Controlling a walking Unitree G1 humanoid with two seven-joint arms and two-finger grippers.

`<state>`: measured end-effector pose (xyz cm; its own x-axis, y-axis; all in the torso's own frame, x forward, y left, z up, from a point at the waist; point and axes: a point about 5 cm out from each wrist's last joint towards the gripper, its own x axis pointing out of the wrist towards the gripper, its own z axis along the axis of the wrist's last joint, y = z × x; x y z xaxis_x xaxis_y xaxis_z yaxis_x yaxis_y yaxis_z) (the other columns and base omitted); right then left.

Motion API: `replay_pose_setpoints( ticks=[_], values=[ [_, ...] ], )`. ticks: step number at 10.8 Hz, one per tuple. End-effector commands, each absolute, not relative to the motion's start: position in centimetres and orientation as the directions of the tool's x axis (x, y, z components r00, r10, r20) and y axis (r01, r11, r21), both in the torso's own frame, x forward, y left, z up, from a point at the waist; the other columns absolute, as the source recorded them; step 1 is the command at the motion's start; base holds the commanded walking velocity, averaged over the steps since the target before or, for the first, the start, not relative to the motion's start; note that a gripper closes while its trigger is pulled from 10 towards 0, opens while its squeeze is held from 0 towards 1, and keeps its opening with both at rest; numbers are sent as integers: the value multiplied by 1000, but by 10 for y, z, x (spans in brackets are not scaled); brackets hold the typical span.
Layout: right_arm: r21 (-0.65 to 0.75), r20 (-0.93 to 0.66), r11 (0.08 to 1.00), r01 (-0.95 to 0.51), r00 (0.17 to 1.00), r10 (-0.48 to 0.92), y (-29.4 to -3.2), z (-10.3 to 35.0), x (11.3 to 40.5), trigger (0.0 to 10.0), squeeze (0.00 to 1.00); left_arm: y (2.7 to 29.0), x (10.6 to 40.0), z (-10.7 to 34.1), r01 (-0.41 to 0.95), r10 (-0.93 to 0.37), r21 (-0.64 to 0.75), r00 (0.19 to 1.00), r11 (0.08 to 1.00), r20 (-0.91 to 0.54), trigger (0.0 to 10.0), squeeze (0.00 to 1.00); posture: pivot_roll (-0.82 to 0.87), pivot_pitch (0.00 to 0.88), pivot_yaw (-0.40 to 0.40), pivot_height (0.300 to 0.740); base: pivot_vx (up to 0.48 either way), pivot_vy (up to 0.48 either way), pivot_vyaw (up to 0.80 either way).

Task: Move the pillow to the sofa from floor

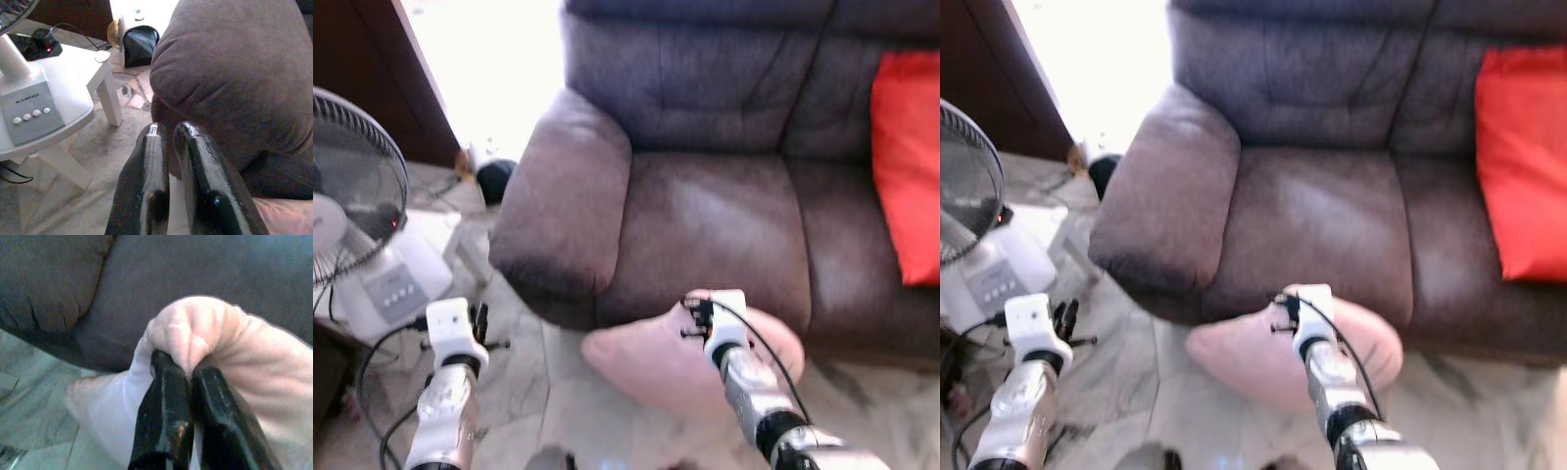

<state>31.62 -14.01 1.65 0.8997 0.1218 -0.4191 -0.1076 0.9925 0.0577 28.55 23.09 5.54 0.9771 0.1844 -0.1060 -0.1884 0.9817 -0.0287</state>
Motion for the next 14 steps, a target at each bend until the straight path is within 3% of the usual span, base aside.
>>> replay_pose_setpoints(
  ticks=[1,4,7,9,11,12,14],
  values=[
    [58,-380,992,-113,916,127,-138,24,322,10000,0,233,282,48,-187,185,-4,974,982,-131,10000,0,213,108,-53,740,0,0,0],
    [41,-375,994,-99,921,107,-143,28,326,10000,0,234,282,44,-194,191,-10,971,981,-146,10000,0,209,105,-49,740,0,0,0],
    [-4,-421,998,-60,906,53,-156,17,317,10000,0,239,266,9,-195,201,51,930,979,-307,10000,0,208,97,-44,740,0,0,0],
    [-53,-464,999,-10,886,-16,-172,9,309,10000,0,248,252,-6,-234,238,60,889,970,-391,10000,0,204,94,-38,740,0,0,0],
    [-161,-499,982,103,850,-171,-197,2,300,10000,0,251,242,-16,-245,244,53,871,968,-427,10000,0,201,92,-35,740,0,0,0],
    [-159,-481,981,109,860,-173,-198,4,301,10000,0,250,241,-14,-245,240,39,883,969,-403,10000,0,202,93,-34,740,0,0,0],
    [-54,-354,998,44,933,-60,-176,23,317,10000,0,248,243,-4,-258,249,13,918,966,-309,10000,0,194,87,-29,740,0,0,0]
  ],
)
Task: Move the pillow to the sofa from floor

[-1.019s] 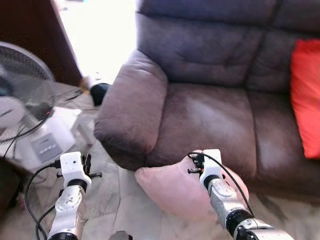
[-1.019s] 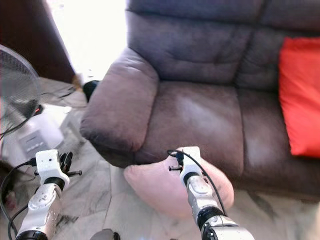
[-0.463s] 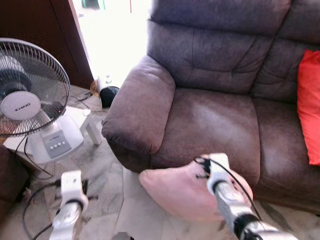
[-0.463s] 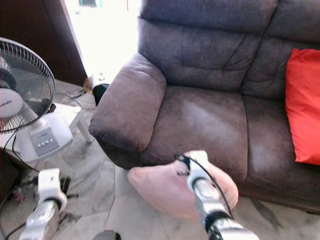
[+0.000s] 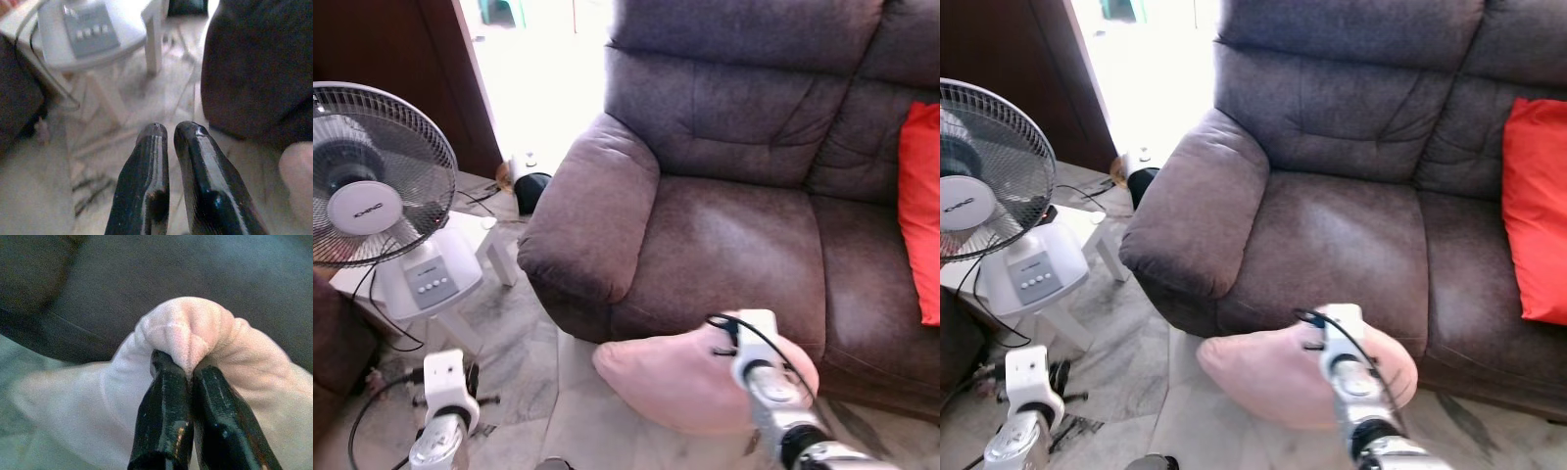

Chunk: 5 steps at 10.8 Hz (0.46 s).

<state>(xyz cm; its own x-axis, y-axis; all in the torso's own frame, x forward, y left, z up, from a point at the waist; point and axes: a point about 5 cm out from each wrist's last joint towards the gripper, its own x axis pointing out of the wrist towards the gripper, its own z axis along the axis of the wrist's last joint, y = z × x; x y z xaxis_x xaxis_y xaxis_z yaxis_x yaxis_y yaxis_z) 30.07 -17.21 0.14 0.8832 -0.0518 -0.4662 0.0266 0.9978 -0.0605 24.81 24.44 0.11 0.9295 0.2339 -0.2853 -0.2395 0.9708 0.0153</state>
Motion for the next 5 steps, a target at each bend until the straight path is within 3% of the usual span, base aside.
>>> replay_pose_setpoints(
  ticks=[1,5],
  values=[
    [-42,-316,998,45,947,-56,-171,31,323,10000,0,244,246,4,-238,235,21,936,971,-260,10000,0,197,85,-29,740,0,0,0],
    [11,-98,999,-34,995,35,-148,77,351,10000,0,246,250,19,-219,223,42,957,975,-187,10000,0,192,69,-19,740,0,0,0]
  ],
)
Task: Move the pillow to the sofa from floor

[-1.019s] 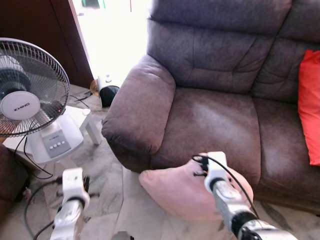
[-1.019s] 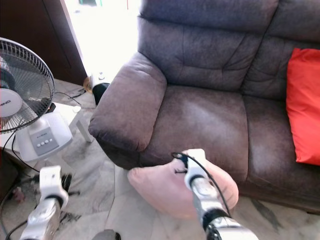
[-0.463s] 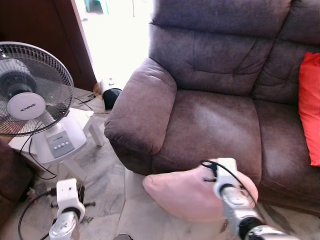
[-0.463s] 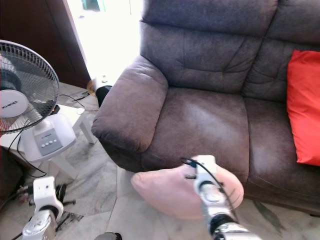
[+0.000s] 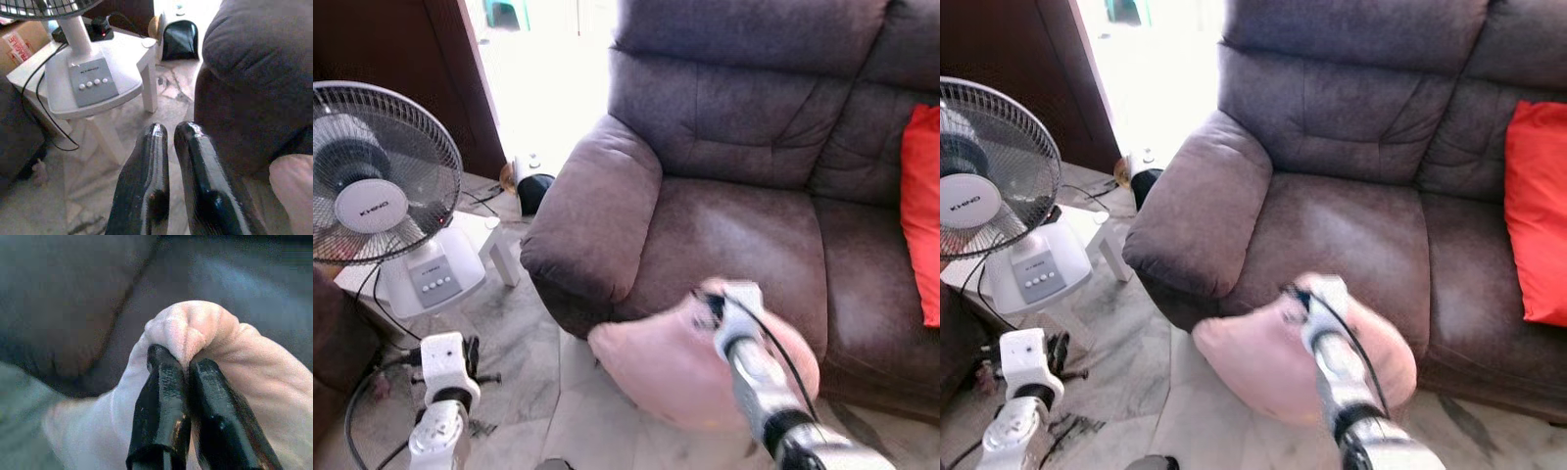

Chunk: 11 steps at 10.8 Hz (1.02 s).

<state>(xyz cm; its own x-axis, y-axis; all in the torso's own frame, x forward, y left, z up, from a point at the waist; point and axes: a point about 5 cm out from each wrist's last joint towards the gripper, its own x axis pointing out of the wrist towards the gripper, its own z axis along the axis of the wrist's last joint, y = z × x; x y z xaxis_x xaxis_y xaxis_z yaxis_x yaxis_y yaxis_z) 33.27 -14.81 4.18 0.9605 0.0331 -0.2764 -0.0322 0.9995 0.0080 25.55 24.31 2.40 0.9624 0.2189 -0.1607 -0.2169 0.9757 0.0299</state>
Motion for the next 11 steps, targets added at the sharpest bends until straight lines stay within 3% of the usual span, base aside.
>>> replay_pose_setpoints(
  ticks=[1,5,7,11],
  values=[
    [-5,-16,998,-62,998,62,-142,97,360,10000,0,246,250,21,-218,222,42,959,975,-177,10000,0,192,69,-19,740,0,0,0],
    [-96,166,990,-101,979,116,-132,140,374,10000,0,242,252,25,-209,213,46,963,977,-163,10000,0,191,76,-25,740,0,0,0],
    [-77,273,994,-75,958,94,-135,163,377,10000,0,241,251,25,-211,216,49,963,976,-161,10000,0,183,91,-24,740,0,0,0],
    [-69,183,996,-63,980,75,-135,148,376,10000,0,240,250,27,-215,220,47,964,975,-153,10000,0,194,112,-29,740,0,0,0]
  ],
)
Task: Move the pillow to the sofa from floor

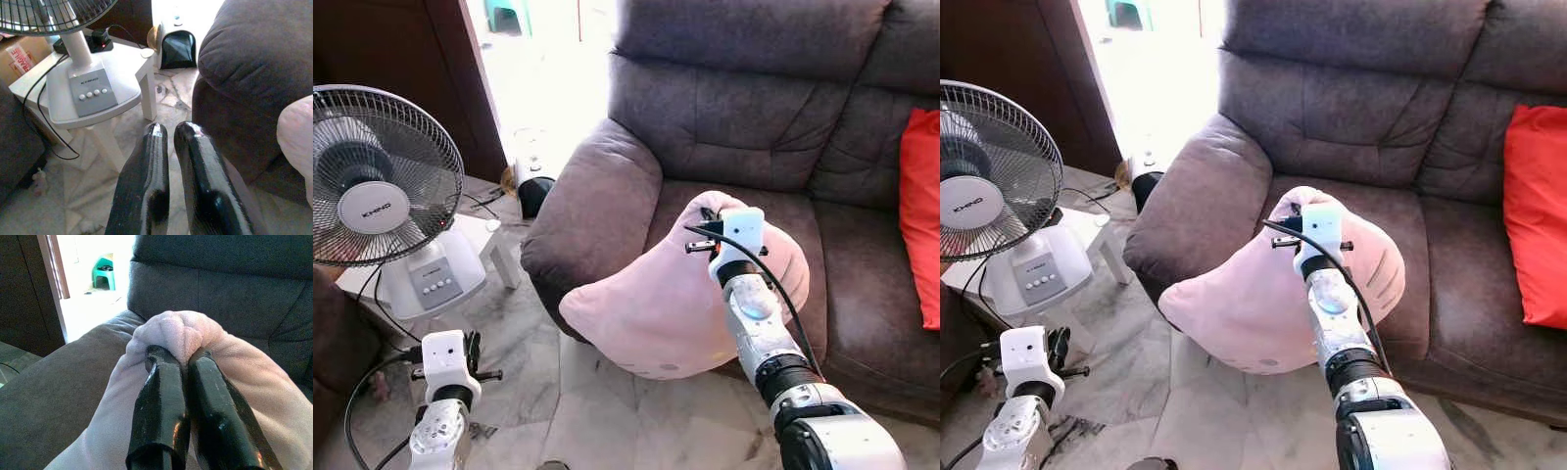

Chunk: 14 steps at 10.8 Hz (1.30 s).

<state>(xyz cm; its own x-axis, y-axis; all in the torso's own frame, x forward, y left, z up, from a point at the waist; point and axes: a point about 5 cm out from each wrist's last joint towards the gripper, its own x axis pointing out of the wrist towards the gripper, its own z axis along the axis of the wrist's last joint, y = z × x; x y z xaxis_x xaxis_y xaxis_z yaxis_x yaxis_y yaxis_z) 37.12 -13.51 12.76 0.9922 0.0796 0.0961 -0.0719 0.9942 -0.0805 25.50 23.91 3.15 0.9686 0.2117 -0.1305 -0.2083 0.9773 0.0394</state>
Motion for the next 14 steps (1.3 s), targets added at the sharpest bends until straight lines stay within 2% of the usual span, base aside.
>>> replay_pose_setpoints(
  ticks=[1,5,7,10,14],
  values=[
    [-65,176,996,-63,982,73,-135,146,375,10000,0,240,250,28,-206,212,53,966,977,-148,10000,0,194,114,-29,740,0,0,0],
    [-103,164,993,-49,984,65,-135,147,377,10000,0,232,250,21,-163,172,63,966,985,-195,10000,0,193,112,-30,740,0,0,145],
    [-57,144,998,-37,989,44,-139,141,375,10000,0,230,240,5,-139,154,72,948,988,-279,10000,0,194,113,-30,740,0,0,0],
    [-71,136,997,-32,990,42,-138,141,376,10000,0,230,231,-8,-130,152,86,926,988,-345,10000,0,196,114,-32,740,0,0,0],
    [-65,112,998,-10,994,17,-141,139,377,10000,0,229,237,-3,-109,142,119,938,987,-315,10000,0,197,111,-34,740,215,0,0]
  ],
)
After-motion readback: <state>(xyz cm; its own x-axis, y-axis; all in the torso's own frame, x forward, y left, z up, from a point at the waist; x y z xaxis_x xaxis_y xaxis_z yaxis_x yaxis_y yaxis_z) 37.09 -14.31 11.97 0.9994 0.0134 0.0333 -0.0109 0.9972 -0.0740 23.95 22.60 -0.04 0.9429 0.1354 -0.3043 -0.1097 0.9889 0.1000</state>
